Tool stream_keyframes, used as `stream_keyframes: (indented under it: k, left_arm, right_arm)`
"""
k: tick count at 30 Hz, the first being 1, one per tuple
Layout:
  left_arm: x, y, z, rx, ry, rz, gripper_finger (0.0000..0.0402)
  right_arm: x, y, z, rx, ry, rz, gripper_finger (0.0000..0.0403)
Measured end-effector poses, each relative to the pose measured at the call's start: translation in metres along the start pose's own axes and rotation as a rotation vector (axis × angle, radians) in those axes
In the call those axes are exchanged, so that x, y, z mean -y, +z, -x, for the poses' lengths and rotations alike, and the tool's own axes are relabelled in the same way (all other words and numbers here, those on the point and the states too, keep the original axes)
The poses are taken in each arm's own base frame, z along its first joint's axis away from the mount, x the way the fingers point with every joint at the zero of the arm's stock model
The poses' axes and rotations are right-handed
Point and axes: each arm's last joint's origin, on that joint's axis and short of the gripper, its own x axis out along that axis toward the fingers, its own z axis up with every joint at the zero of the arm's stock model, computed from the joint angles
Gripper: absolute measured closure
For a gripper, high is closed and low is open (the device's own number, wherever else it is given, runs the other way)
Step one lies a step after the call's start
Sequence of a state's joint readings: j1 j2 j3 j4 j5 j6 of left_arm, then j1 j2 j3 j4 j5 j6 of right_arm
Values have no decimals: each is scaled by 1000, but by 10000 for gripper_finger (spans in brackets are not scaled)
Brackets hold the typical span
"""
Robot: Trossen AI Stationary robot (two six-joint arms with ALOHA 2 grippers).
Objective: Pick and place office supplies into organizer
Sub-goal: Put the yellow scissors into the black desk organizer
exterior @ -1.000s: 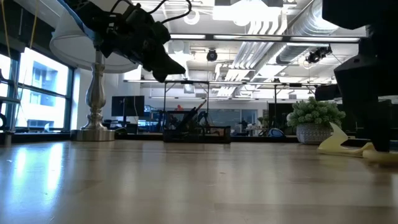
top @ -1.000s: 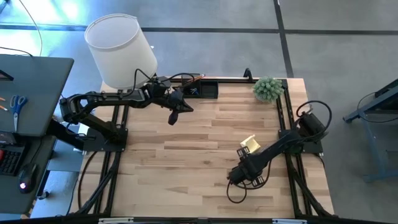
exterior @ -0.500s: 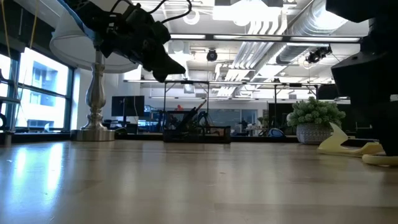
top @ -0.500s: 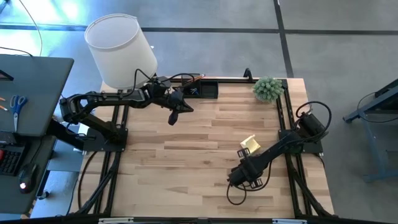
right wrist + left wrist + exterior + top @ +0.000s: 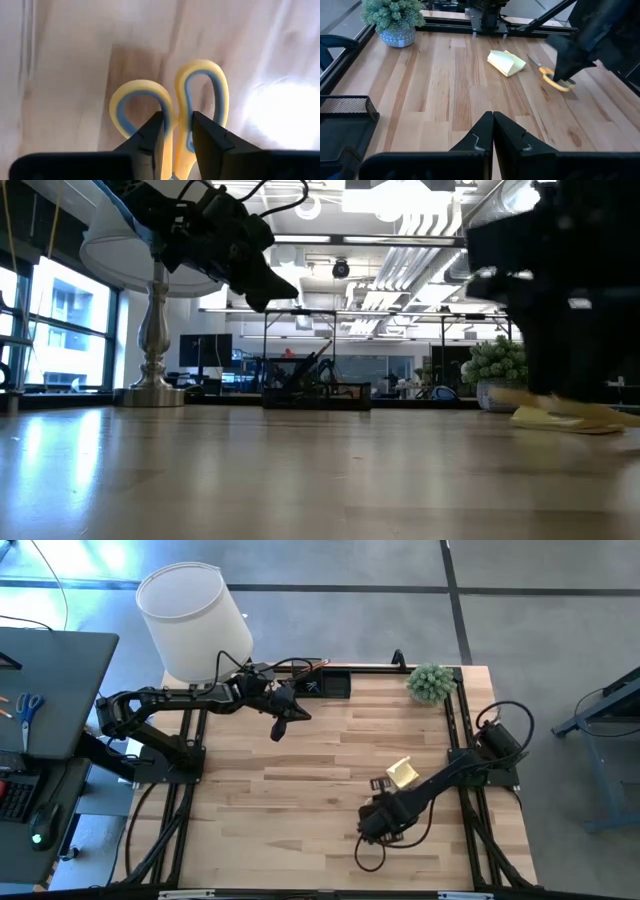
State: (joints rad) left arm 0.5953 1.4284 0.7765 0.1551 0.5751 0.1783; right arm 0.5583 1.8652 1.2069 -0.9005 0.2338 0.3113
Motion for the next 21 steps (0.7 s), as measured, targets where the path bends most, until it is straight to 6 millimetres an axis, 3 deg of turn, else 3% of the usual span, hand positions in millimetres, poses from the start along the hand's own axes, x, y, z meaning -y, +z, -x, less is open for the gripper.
stream_keyframes:
  k: [8,21]
  left_arm:
    - [3,5,5,21,-10,-8,401]
    - [31,32,56,83,0,-78,401]
  right_arm:
    - [7,24,27,146,-114,-93,325]
    - [19,38,56,271,-329,-235,325]
